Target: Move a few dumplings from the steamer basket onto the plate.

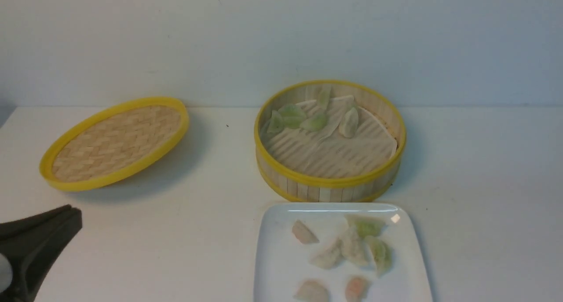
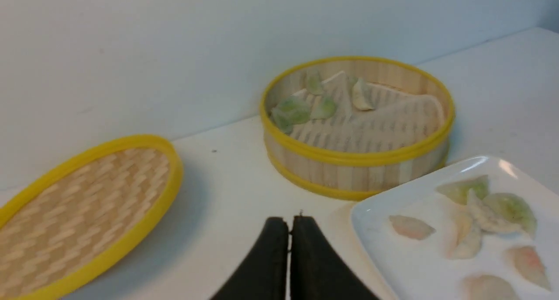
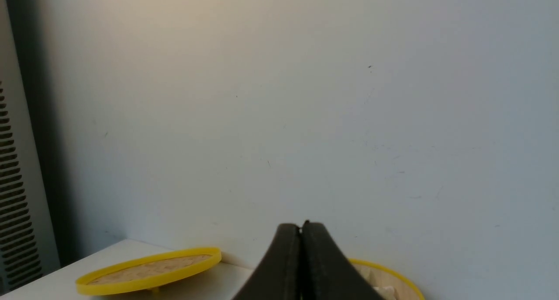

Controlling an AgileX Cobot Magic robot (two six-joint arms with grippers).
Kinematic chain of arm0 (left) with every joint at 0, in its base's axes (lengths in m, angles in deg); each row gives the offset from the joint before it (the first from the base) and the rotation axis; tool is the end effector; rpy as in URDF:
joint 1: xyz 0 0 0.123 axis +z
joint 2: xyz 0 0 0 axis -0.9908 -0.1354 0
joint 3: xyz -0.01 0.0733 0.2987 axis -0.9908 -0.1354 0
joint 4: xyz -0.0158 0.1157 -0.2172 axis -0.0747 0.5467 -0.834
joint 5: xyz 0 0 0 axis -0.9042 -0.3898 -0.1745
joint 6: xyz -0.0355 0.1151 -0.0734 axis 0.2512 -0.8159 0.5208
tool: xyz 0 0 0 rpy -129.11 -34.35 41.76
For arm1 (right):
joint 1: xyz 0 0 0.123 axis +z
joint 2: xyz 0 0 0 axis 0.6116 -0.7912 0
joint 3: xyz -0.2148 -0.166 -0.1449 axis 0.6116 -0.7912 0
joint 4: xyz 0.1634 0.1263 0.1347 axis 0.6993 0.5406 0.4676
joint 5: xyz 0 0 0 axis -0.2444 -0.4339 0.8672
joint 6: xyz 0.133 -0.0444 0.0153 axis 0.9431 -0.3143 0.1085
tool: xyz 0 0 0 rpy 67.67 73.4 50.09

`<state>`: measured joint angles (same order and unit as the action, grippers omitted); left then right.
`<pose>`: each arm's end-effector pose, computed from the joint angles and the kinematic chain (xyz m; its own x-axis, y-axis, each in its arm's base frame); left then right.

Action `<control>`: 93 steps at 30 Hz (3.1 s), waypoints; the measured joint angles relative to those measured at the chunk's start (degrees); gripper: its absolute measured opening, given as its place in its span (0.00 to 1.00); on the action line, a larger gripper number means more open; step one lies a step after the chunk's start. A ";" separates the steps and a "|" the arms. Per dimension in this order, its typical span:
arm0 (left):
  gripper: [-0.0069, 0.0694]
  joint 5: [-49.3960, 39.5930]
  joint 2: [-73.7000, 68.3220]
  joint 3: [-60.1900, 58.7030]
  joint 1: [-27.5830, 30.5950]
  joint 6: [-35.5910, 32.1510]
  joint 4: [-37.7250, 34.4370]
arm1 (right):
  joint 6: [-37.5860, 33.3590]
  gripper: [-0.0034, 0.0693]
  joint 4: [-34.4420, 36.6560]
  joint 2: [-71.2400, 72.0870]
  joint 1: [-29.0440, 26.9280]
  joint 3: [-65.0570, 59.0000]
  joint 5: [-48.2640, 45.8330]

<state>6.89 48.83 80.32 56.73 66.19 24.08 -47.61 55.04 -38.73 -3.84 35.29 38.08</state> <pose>0.0974 -0.0414 0.2780 -0.2109 0.0921 -0.9732 0.4003 0.9164 0.0000 0.0525 0.0127 0.3183 0.0513 0.1580 -0.9861 -0.4508 0.8848 0.1183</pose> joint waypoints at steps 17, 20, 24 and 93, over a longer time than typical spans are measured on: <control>0.08 2.09 20.61 -22.37 21.03 -9.95 -9.42 | 0.00 0.03 0.00 0.00 0.00 0.00 0.07; 0.08 0.96 20.61 -22.40 22.76 -10.02 -9.59 | 0.00 0.03 -0.02 0.00 0.00 0.00 0.07; 0.08 -1.54 20.61 -22.44 23.04 -10.02 -9.66 | 0.00 0.03 -0.02 0.00 0.00 0.00 0.07; 0.08 -2.63 20.61 -22.39 23.04 -10.07 -9.76 | -23.29 0.03 18.96 1.90 -27.66 -22.85 -0.72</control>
<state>4.25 69.44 57.93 79.77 56.11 14.32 -70.89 74.00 -36.83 -31.51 12.44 37.36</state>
